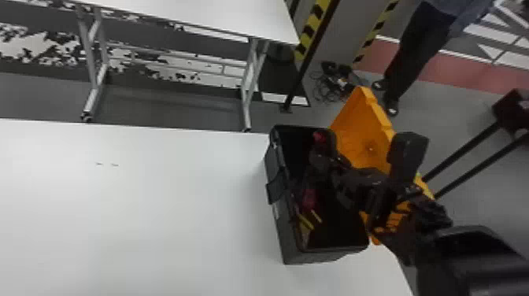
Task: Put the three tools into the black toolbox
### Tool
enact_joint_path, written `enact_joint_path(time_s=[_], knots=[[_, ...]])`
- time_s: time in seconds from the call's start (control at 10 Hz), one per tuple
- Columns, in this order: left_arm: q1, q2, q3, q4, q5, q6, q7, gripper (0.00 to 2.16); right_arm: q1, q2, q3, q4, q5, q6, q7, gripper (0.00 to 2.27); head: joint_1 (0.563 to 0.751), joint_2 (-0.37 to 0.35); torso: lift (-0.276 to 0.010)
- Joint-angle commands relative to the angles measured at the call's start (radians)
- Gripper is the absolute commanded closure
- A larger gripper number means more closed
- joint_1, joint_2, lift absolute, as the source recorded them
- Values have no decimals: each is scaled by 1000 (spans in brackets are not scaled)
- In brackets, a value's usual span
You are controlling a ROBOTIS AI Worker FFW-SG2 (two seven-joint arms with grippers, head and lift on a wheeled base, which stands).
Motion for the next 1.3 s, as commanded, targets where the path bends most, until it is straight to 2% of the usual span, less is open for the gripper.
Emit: enact_joint_path(time_s=[0.0,0.2,0.3,0.4,0.5,0.6,0.7,0.8,0.9,1.0,1.2], knots=[[6,0,12,0,4,4,-4,26,0,-4,12,65,34,-77,18,2243,695,-348,-51],[3,0,8,-2,3,4,-2,26,2,-22,12,112,70,-145,46,2243,695,-348,-51],[-2,-2,5,-2,3,4,2,26,3,-30,12,117,80,-133,46,2071,695,-350,-51],[-8,-3,1,0,1,4,7,26,5,-36,11,123,79,-133,51,248,695,-350,-51],[-13,-6,-2,0,1,4,14,26,5,-39,-1,119,50,-111,57,-2,695,-350,-51],[-17,-8,-2,0,1,4,24,26,-8,-39,-29,99,-9,33,101,39,695,-350,-51],[-17,-8,1,0,1,4,34,26,-8,-33,-34,73,-67,110,112,60,695,-350,-51],[-17,-9,-1,0,3,-6,77,26,-8,-15,-32,48,-140,193,112,63,695,-350,-51],[-17,-14,-15,0,3,-92,175,26,-8,59,-9,2,-148,211,101,66,695,-341,-51],[-13,-14,-33,0,1,-288,291,26,-8,102,25,-27,-137,211,70,66,695,-281,-51],[-2,-12,-54,24,-5,-745,519,26,11,169,37,-99,-131,183,35,70,695,-117,-51]])
